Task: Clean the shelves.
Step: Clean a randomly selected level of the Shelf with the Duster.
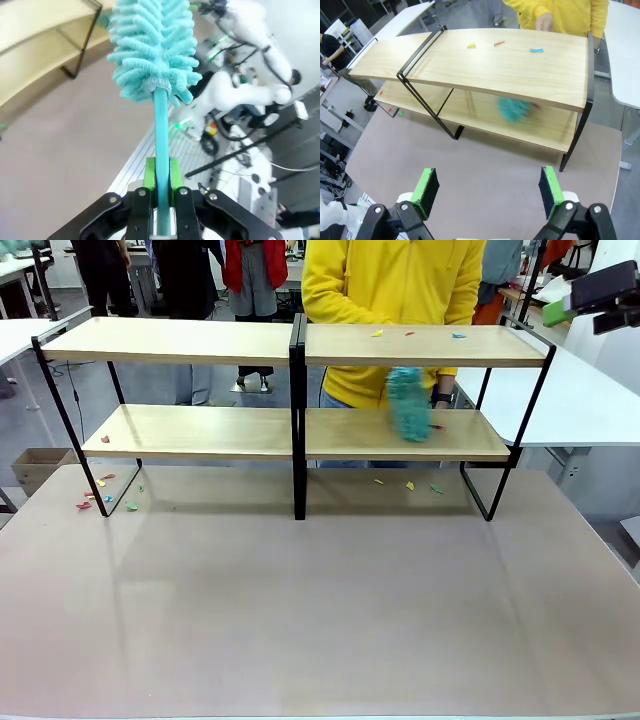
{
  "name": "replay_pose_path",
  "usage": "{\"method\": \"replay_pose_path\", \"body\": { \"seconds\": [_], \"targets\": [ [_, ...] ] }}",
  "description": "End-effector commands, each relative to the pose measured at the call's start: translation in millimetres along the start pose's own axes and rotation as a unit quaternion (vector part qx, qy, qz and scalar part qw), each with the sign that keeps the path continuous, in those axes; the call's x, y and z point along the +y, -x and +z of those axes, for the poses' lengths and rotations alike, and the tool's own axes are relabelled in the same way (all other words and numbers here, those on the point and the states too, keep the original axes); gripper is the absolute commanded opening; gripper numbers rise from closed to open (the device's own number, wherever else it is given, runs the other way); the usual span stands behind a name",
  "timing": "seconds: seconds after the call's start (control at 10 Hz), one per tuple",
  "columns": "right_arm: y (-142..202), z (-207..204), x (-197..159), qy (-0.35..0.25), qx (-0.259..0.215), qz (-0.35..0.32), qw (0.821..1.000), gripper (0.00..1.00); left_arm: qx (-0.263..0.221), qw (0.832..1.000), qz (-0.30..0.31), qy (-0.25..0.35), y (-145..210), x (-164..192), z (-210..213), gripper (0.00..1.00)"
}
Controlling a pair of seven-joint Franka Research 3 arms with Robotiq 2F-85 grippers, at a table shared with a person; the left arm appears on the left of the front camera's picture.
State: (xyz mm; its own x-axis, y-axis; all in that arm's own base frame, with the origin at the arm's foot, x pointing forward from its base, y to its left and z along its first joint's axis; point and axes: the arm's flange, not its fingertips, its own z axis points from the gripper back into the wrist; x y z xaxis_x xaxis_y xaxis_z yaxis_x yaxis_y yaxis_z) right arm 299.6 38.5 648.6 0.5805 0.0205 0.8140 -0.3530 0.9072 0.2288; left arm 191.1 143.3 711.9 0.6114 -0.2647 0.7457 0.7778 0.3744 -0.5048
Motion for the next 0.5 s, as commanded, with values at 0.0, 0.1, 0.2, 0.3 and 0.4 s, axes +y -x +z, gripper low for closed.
{"method": "replay_pose_path", "body": {
  "seconds": [0.0,0.1,0.2,0.3,0.4],
  "targets": [
    [0,0,-1,-0.003,0.0,0.0,1.0,1.0,-0.043,0.997,0.013,0.056,3,18,23,0.13],
    [0,0,-1,-0.003,0.0,0.0,1.0,1.0,-0.024,0.997,0.024,0.069,10,26,31,0.13],
    [0,0,-1,-0.003,0.0,0.0,1.0,1.0,0.012,0.993,0.109,0.039,11,39,31,0.13],
    [0,0,-1,-0.003,0.0,0.0,1.0,1.0,-0.039,0.998,0.011,0.053,17,20,33,0.13],
    [0,0,-1,-0.003,0.0,0.0,1.0,1.0,-0.039,0.998,0.011,0.053,17,20,33,0.13]
  ]
}}
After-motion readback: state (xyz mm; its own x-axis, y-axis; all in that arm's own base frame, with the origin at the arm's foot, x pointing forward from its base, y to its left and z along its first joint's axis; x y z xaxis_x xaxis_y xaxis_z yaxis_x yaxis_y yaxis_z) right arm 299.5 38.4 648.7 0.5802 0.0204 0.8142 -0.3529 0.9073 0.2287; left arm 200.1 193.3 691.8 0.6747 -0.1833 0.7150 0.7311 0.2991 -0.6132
